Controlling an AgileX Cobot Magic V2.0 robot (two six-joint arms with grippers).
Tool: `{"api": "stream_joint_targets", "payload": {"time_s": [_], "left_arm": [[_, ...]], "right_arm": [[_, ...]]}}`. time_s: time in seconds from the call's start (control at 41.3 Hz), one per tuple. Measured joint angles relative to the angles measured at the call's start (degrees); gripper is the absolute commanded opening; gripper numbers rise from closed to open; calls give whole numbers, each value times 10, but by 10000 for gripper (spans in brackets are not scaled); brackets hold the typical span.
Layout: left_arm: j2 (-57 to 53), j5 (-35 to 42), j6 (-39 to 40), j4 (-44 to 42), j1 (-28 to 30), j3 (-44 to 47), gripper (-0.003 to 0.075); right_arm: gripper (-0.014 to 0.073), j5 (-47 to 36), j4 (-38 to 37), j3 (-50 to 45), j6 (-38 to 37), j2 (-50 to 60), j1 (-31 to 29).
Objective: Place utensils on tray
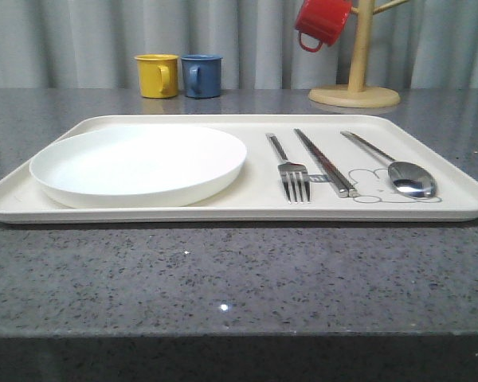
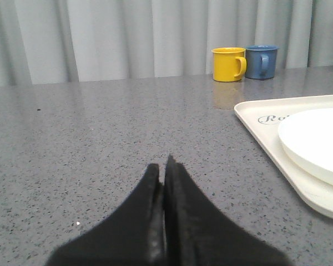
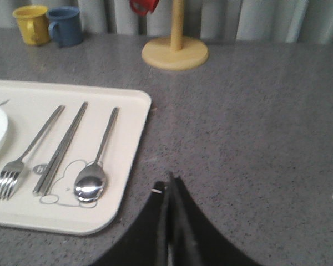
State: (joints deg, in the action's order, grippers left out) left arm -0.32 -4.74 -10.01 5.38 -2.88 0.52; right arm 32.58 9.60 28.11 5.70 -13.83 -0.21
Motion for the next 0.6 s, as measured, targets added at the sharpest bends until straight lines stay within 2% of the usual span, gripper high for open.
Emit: {"api": "stream_joint_targets", "payload": {"time_s": [0.169, 0.339, 0.46, 0.605], "left_arm": [[0, 0, 0, 0, 0, 0, -18], [0, 0, 0, 0, 0, 0, -18], [0, 0, 0, 0, 0, 0, -18], [0, 0, 0, 0, 0, 0, -18]], "right_arm": [[-67, -120, 0, -140, 0, 99, -3], [-67, -204, 0, -247, 0, 142, -3], [-67, -240, 0, -292, 0, 143, -3], [-67, -254, 0, -296, 0, 144, 7]]}}
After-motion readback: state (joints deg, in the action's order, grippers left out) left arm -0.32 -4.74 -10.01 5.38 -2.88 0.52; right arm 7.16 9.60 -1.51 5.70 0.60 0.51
